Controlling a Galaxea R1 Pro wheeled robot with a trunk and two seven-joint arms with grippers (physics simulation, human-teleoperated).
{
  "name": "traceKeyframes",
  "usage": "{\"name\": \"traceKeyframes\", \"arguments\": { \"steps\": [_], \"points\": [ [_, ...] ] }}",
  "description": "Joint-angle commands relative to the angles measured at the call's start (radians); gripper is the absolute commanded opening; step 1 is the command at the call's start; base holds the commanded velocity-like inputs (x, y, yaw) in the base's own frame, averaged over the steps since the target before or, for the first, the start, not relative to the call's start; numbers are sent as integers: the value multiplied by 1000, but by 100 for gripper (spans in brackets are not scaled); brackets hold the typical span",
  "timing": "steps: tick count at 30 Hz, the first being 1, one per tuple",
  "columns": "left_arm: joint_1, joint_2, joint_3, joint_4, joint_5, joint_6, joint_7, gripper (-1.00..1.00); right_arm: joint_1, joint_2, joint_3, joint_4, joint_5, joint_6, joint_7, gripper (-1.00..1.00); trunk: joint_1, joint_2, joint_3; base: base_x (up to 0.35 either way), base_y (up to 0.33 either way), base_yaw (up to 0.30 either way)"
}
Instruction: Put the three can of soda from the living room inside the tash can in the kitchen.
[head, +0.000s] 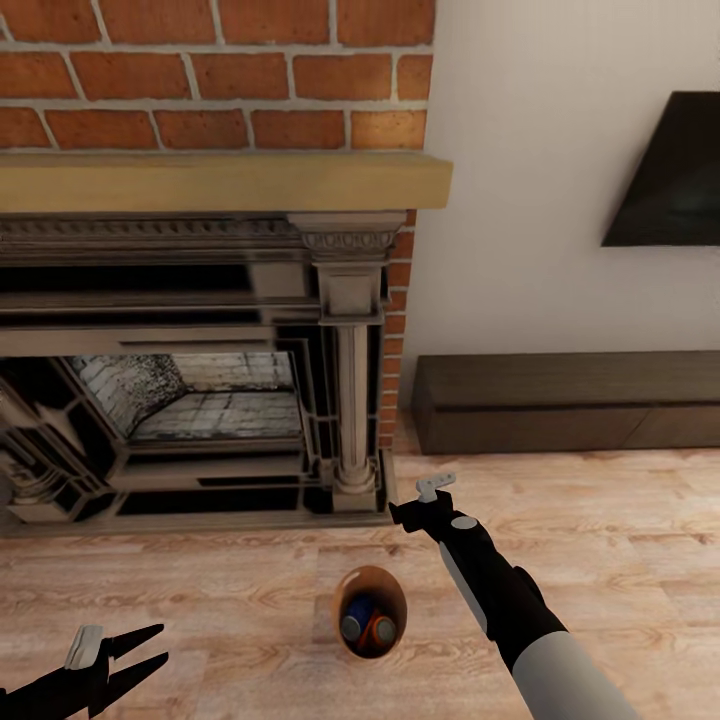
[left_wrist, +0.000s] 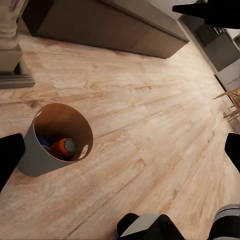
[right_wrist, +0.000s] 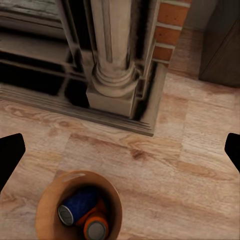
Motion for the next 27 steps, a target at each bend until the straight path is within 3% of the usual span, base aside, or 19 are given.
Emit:
{"name": "traceKeyframes", "arguments": {
  "steps": [1,27],
  "points": [
    [0,0,0,0,0,0,0,100,0,0,0,0,0,0,0,100,0,0,2,0,0,0],
    [0,0,5,1,1,-3,0,100,0,0,0,0,0,0,0,100,0,0,44,0,0,0]
  ]
}}
